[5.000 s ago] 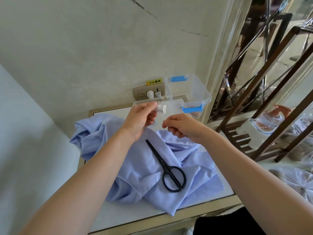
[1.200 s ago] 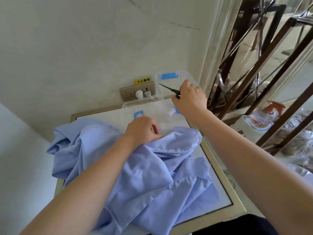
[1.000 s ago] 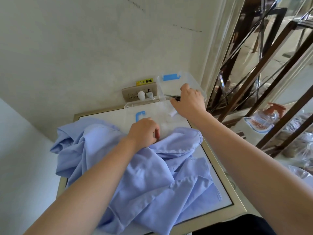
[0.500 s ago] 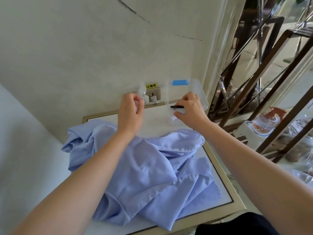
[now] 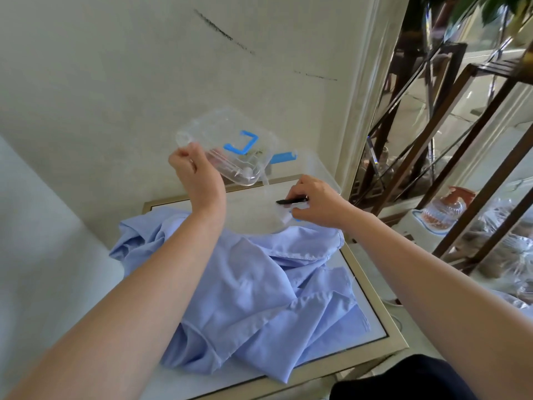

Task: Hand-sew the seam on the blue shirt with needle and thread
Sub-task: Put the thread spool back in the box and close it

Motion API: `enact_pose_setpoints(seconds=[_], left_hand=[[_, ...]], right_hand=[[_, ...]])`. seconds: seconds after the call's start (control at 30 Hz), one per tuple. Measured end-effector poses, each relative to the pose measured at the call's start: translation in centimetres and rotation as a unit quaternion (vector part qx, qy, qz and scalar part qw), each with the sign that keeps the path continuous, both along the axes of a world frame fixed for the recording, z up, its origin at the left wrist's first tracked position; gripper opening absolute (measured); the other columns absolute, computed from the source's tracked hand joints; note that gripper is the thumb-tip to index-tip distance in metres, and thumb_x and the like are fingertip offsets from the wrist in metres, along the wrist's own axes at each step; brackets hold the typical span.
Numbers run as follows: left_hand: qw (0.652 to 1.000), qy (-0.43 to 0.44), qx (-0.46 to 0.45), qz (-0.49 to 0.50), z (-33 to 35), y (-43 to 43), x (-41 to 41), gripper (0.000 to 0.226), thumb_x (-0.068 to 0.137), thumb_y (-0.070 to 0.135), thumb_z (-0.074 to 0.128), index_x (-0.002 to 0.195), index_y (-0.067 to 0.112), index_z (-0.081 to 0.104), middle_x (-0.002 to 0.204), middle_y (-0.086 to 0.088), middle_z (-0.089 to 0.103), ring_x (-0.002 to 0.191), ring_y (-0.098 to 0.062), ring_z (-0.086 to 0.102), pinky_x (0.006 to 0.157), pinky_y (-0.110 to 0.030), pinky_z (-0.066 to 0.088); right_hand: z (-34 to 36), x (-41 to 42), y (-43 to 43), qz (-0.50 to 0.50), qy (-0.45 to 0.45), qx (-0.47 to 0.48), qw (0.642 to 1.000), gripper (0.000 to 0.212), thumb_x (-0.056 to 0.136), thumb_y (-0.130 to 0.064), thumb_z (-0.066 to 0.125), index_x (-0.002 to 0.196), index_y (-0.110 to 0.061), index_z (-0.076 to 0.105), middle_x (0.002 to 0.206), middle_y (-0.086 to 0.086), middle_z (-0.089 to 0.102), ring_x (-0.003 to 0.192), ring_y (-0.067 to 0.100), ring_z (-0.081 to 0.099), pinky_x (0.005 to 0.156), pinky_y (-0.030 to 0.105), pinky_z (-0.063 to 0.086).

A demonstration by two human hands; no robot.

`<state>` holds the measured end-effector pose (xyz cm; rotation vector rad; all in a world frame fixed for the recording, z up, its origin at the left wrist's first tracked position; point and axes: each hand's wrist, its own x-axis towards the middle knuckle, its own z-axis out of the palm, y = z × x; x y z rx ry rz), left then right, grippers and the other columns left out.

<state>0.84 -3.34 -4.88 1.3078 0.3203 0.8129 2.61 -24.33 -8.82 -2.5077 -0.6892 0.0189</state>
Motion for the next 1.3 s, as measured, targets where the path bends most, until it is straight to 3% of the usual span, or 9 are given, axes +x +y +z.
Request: enact_pose_setpoints(seconds=[0.13,0.23,0.3,0.47,0.8,0.93,1.07,1.2,1.3], left_hand=[[0.989,-0.014,-0.141,-0.051,-0.1,-1.1,-0.5,0.021,0.096,0.013,0.045,0.076,0.009,0.047,0.065,0.005,0.053,0.068,-0.026,0.057,0.068,-0.028,0.053],[0.972,-0.015,-0.210,-0.104,-0.2,-1.9,-1.4,0.049,0.096,0.000,0.042,0.052,0.012,0.057,0.051,0.003,0.057,0.064,-0.020,0.060,0.068,-0.025,0.054],[0.962,-0.014,-0.250,-0.113,-0.1,-2.1,-1.7,0.036,0.095,0.000,0.045,0.061,0.007,0.055,0.054,0.001,0.060,0.065,-0.018,0.063,0.071,-0.027,0.055],[0.940,-0.028,-0.311,-0.137,0.0,-2.0,-2.0,0.021,0.093,0.001,0.047,0.074,0.004,0.057,0.066,-0.005,0.065,0.067,-0.016,0.066,0.068,-0.025,0.056],[0.929,0.021,-0.313,-0.198,-1.4,-2.7,-2.2,0.017,0.091,-0.002,0.046,0.084,0.003,0.061,0.073,-0.006,0.070,0.068,-0.015,0.071,0.067,-0.022,0.057],[0.917,0.081,-0.279,-0.273,-2.1,-3.2,-2.4,0.016,0.090,-0.002,0.046,0.093,-0.002,0.062,0.087,-0.017,0.069,0.072,-0.018,0.071,0.069,-0.023,0.059],[0.914,0.175,-0.202,-0.306,-2.1,-4.0,-3.3,0.015,0.089,-0.004,0.055,0.076,0.002,0.060,0.060,-0.007,0.067,0.058,-0.016,0.067,0.061,-0.021,0.058],[0.900,0.286,0.065,-0.323,-2.8,-4.3,-3.5,0.014,0.084,0.017,0.075,0.076,0.013,0.063,0.065,0.002,0.058,0.052,-0.009,0.048,0.047,-0.018,0.042],[0.886,0.300,0.163,-0.313,-3.0,-4.5,-3.7,0.029,0.082,0.038,0.076,0.086,0.014,0.060,0.067,0.003,0.052,0.054,-0.012,0.042,0.050,-0.023,0.035]], right_hand=[[0.6,-1.1,0.2,0.024,0.043,0.011,0.999,0.014,0.087,-0.015,0.065,0.099,-0.014,0.072,0.102,0.006,0.056,0.089,0.011,0.050,0.074,0.011,0.036],[1.1,-1.3,0.6,0.034,0.054,-0.006,0.998,0.017,0.092,-0.016,0.059,0.097,-0.014,0.075,0.101,0.011,0.059,0.088,0.017,0.052,0.082,0.025,0.042],[1.4,-1.1,0.7,0.004,0.030,0.010,0.999,0.020,0.094,-0.014,0.057,0.097,-0.015,0.076,0.099,0.010,0.060,0.087,0.025,0.056,0.083,0.036,0.046],[1.2,-0.4,0.1,-0.077,-0.037,0.096,0.992,0.018,0.092,-0.011,0.061,0.102,-0.012,0.076,0.101,0.004,0.055,0.084,0.017,0.054,0.080,0.023,0.043],[-0.6,-0.5,0.1,-0.104,-0.035,0.109,0.988,0.024,0.095,-0.013,0.059,0.116,-0.012,0.069,0.117,0.006,0.062,0.101,0.019,0.058,0.092,0.030,0.045],[0.6,-1.1,0.1,-0.185,0.053,0.318,0.928,0.024,0.103,-0.028,0.043,0.105,-0.015,0.063,0.102,-0.001,0.062,0.092,0.015,0.056,0.086,0.032,0.044],[1.0,-1.0,-0.7,-0.205,0.128,0.421,0.875,0.036,0.101,-0.045,0.043,0.114,-0.015,0.059,0.105,-0.002,0.063,0.093,0.010,0.057,0.079,0.024,0.043],[0.2,-0.1,-1.5,-0.248,0.119,0.348,0.896,0.059,0.078,-0.061,0.059,0.124,-0.024,0.059,0.111,-0.006,0.065,0.103,0.014,0.061,0.092,0.038,0.049],[-1.8,1.0,-2.6,-0.265,0.119,0.313,0.904,0.078,0.061,-0.066,0.053,0.127,-0.025,0.058,0.118,-0.001,0.063,0.108,0.021,0.062,0.095,0.049,0.052]])
